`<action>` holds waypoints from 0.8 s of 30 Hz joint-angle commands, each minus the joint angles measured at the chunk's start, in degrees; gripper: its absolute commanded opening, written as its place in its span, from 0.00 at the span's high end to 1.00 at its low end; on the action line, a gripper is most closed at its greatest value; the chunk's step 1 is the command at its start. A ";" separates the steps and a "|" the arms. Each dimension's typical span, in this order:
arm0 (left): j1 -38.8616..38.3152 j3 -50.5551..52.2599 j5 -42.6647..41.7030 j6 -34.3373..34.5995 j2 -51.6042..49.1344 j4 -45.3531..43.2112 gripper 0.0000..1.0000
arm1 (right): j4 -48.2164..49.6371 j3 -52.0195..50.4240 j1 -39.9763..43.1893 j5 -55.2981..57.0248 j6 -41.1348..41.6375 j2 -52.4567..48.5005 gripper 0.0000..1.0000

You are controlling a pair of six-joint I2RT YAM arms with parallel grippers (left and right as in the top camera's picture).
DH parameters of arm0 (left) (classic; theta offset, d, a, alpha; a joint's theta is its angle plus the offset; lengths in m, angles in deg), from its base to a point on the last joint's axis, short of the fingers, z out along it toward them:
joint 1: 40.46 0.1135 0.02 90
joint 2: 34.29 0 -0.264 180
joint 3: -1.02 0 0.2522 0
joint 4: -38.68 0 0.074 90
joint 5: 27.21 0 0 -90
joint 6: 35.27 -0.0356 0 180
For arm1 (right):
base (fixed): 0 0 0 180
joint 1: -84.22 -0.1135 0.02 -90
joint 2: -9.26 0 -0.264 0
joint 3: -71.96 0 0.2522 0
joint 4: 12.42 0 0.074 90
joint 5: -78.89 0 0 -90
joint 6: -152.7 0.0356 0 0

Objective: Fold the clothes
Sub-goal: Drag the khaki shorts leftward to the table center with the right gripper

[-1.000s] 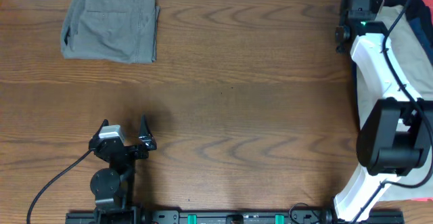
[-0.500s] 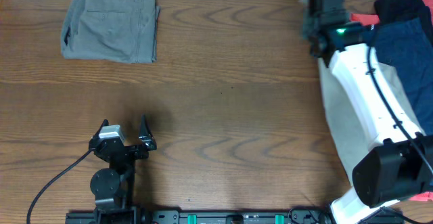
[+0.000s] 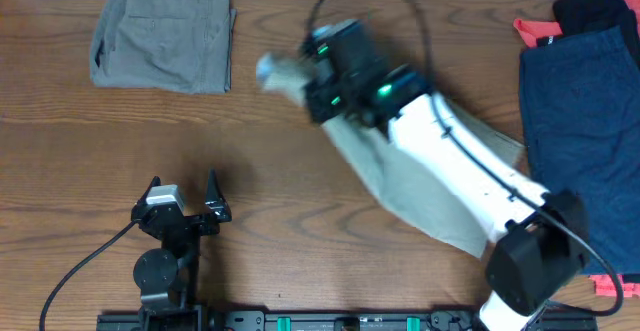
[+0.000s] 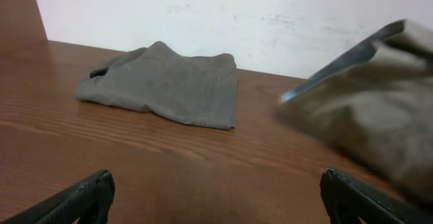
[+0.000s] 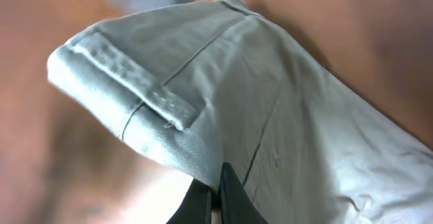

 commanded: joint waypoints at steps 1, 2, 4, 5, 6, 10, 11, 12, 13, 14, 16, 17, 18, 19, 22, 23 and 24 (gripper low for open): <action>-0.07 1.57 0.04 -0.74 0.37 0.85 0.02 | -0.22 0.28 -3.82 -5.20 -0.48 0.42 0.99; -0.07 1.57 0.07 -0.74 0.37 0.85 0.02 | -0.26 0.28 -4.81 -6.16 0.15 0.42 0.99; -0.07 1.57 0.04 -0.74 0.37 0.85 0.02 | -0.72 0.28 -6.69 -8.37 0.72 0.42 0.95; -0.07 1.57 0.07 -0.74 0.37 0.85 0.02 | -1.11 0.31 -7.52 -9.14 0.72 0.44 0.74; -0.07 1.57 0.07 -0.74 0.37 0.85 0.02 | -1.42 0.31 -7.96 -9.57 0.70 0.44 0.45; -0.07 1.57 0.04 -0.74 0.37 0.85 0.02 | -3.04 0.31 -8.11 -9.70 0.70 0.44 0.03; -0.07 1.57 0.07 -0.74 0.37 0.85 0.02 | -3.43 0.33 -7.82 -9.70 0.70 0.44 0.02; -0.07 1.57 0.04 -0.74 0.37 0.85 0.02 | -3.89 0.37 -7.52 -9.68 0.70 0.46 0.01; -0.07 1.57 0.04 -0.74 0.37 0.85 0.02 | -4.61 0.50 -7.02 -9.62 0.68 0.66 0.01; -0.07 1.57 0.04 -0.74 0.37 0.85 0.02 | -5.25 0.52 -6.27 -9.40 0.68 0.90 0.01; -0.07 1.57 0.04 -0.74 0.37 0.85 0.02 | -6.91 0.55 -3.87 -9.22 0.68 2.21 0.01; -0.07 1.57 0.04 -0.74 0.37 0.85 0.02 | -7.72 0.55 -2.64 -9.20 0.68 2.84 0.01; -0.07 1.57 0.04 -0.74 0.37 0.85 0.02 | -9.07 0.55 -0.61 -8.92 0.70 3.80 0.01; -0.07 1.57 0.07 -0.74 0.37 0.85 0.02 | -10.64 0.55 1.64 -8.28 0.74 4.74 0.01; -0.07 1.57 0.04 -0.74 0.37 0.85 0.02 | -15.69 0.55 8.90 -7.23 2.19 7.15 0.01; -0.07 1.57 0.07 -0.74 0.37 0.85 0.02 | -17.33 0.55 11.67 -7.28 3.26 7.67 0.01; -0.07 1.57 0.07 -0.74 0.37 0.85 0.02 | -18.91 0.55 14.51 -7.30 4.42 8.00 0.01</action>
